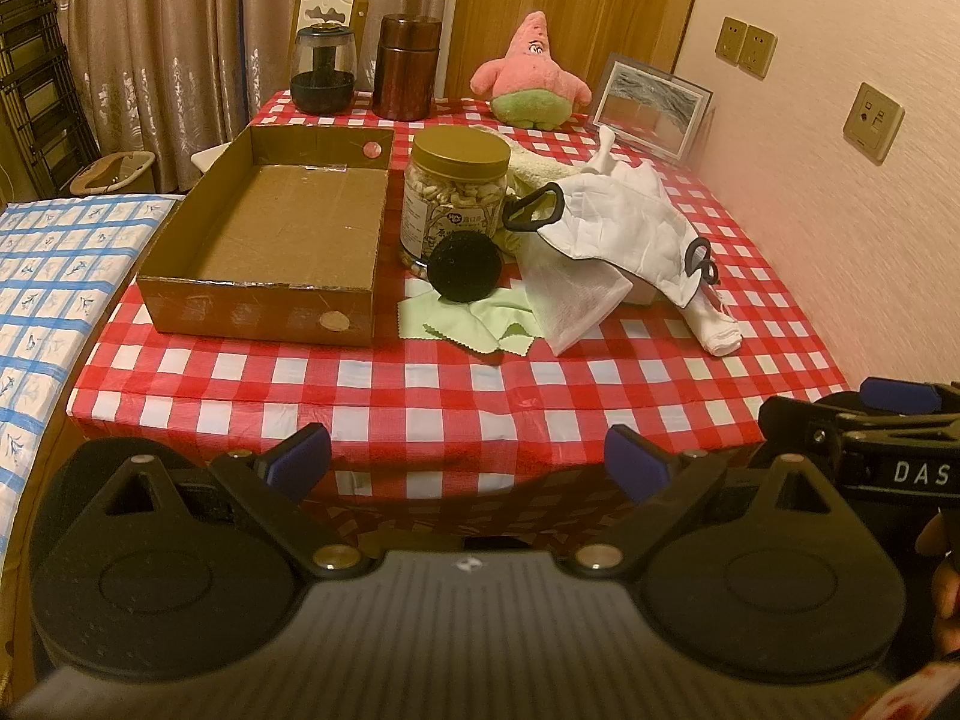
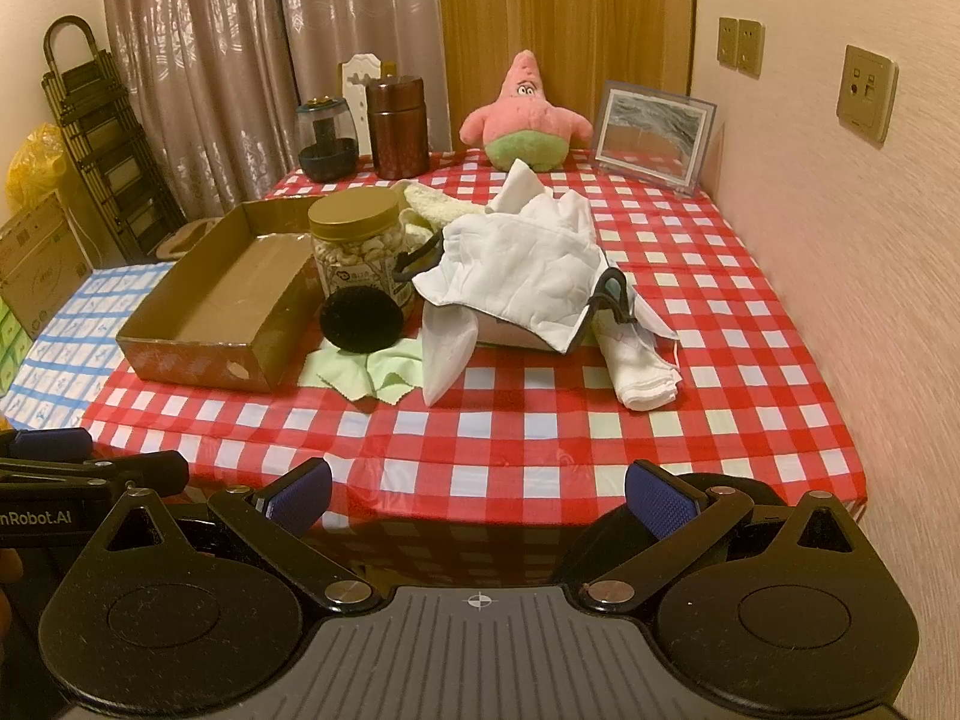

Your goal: Organize soft objects

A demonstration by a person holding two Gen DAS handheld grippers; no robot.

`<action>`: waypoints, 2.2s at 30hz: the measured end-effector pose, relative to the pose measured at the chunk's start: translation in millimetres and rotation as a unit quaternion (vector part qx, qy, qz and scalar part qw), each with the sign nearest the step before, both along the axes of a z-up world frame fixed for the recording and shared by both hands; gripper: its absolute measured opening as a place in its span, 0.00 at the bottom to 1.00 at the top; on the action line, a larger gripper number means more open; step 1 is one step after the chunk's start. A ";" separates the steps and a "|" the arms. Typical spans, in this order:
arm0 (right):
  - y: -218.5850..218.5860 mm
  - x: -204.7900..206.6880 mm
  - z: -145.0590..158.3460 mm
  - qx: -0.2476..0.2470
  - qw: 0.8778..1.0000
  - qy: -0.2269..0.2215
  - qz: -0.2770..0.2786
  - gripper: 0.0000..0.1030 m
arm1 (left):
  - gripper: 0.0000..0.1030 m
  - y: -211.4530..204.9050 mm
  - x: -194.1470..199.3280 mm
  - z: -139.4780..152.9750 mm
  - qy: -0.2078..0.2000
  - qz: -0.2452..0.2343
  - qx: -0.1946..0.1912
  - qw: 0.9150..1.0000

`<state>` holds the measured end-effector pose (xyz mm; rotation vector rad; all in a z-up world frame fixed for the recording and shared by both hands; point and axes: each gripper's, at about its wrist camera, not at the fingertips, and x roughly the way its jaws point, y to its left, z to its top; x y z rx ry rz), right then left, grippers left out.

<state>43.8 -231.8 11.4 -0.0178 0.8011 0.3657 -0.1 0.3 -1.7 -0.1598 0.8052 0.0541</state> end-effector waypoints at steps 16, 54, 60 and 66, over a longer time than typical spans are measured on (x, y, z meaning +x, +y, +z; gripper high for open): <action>-11.5 16.6 1.4 -0.002 1.000 -0.014 -0.012 1.00 | 0.94 1.2 17.8 -5.9 0.001 -0.017 -0.014 1.000; 53.5 194.9 -117.5 -0.295 0.898 -0.136 0.298 0.69 | 0.94 -13.0 189.1 -91.5 0.000 -0.157 0.028 0.987; 53.7 195.3 -113.3 -0.277 0.903 -0.128 0.301 0.46 | 0.94 -11.3 190.0 -95.1 0.001 -0.159 0.019 0.987; 51.2 188.0 -99.9 -0.261 0.911 -0.130 0.293 0.16 | 0.94 -14.2 184.1 -92.1 -0.002 -0.161 0.016 0.987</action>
